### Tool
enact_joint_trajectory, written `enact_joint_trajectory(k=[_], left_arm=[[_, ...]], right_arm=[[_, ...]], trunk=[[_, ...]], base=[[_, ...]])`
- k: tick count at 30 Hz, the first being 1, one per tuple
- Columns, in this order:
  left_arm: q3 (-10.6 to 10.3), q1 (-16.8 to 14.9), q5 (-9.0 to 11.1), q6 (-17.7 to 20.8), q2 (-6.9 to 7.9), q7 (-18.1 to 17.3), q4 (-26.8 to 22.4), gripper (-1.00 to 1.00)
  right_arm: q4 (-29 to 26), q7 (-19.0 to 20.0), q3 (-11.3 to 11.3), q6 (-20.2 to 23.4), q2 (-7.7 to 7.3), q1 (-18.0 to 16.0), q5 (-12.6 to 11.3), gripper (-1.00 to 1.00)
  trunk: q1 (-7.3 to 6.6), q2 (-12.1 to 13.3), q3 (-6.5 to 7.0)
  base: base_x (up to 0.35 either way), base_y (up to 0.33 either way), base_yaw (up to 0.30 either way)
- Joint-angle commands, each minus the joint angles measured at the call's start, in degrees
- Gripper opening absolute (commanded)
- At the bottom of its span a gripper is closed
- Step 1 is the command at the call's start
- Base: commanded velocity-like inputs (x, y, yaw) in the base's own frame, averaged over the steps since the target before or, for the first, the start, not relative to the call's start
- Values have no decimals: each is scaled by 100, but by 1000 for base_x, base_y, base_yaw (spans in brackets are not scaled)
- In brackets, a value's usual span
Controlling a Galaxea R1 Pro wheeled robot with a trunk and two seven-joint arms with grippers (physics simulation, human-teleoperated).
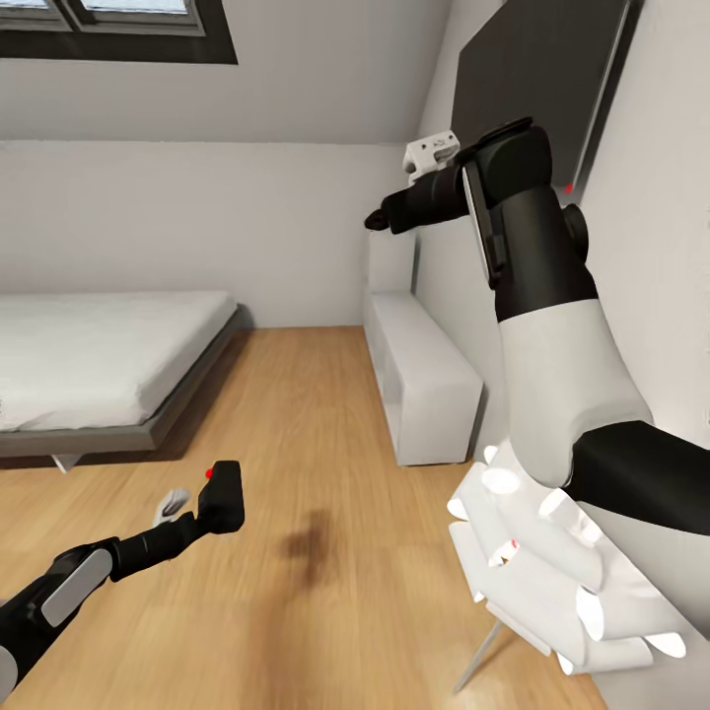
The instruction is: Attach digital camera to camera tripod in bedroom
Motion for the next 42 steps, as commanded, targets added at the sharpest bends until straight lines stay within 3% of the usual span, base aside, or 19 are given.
enact_joint_trajectory(k=[1,9,25,42], left_arm=[[-21,-4,42,23,6,-9,-1,-100],[-21,-4,44,25,6,-8,2,-100],[-21,-6,58,43,3,-7,-12,-100],[-21,-4,60,58,-2,-5,-45,-100]], right_arm=[[-2,50,0,14,1,-3,26,100],[-1,32,-6,14,1,1,-164,100],[1,18,-3,14,1,2,-189,100],[24,18,-6,14,1,2,-184,100]], trunk=[[-3,0,17],[-24,10,194],[-65,32,549],[-438,714,854]], base=[[0,0,0],[0,0,0],[0,0,0],[0,0,0]])
